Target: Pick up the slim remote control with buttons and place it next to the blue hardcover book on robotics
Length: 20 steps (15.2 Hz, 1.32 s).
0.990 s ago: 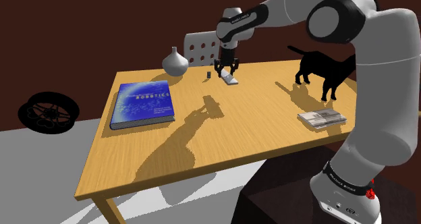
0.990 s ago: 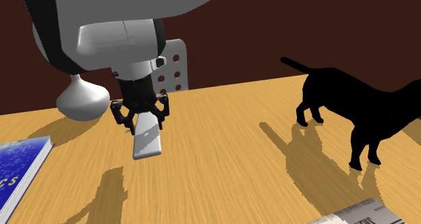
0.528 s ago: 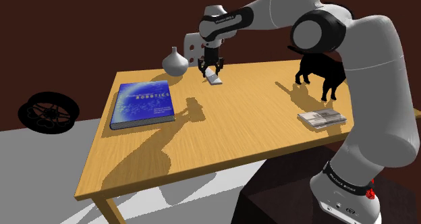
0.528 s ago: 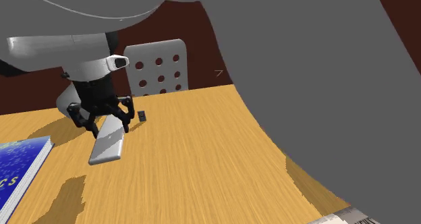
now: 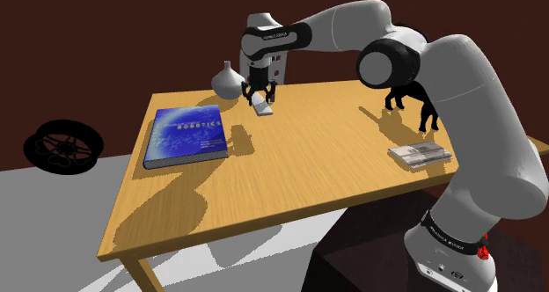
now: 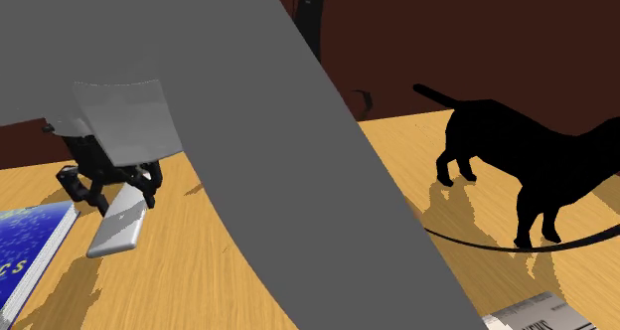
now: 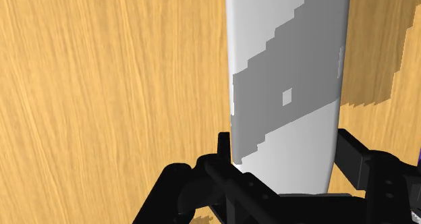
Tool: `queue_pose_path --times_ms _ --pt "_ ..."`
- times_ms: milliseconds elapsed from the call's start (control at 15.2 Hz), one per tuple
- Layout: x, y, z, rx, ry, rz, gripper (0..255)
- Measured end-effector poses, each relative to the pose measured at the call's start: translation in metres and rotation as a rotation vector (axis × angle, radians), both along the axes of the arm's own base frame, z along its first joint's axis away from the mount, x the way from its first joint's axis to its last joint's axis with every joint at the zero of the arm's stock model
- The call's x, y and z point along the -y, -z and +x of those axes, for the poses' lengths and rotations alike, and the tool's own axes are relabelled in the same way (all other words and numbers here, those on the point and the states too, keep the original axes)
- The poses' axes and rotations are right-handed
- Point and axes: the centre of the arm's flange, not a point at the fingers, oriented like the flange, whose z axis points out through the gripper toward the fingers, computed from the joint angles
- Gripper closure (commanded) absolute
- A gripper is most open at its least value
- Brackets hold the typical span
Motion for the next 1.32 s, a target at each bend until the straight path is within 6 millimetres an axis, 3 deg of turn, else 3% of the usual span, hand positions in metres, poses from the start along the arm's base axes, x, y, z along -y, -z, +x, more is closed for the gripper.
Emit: queue_pose_path --times_ms 924,1320 --pt "-0.001 0.074 0.0 0.0 0.0 0.0 255" --pt "-0.001 0.079 0.0 0.0 0.0 0.0 255"
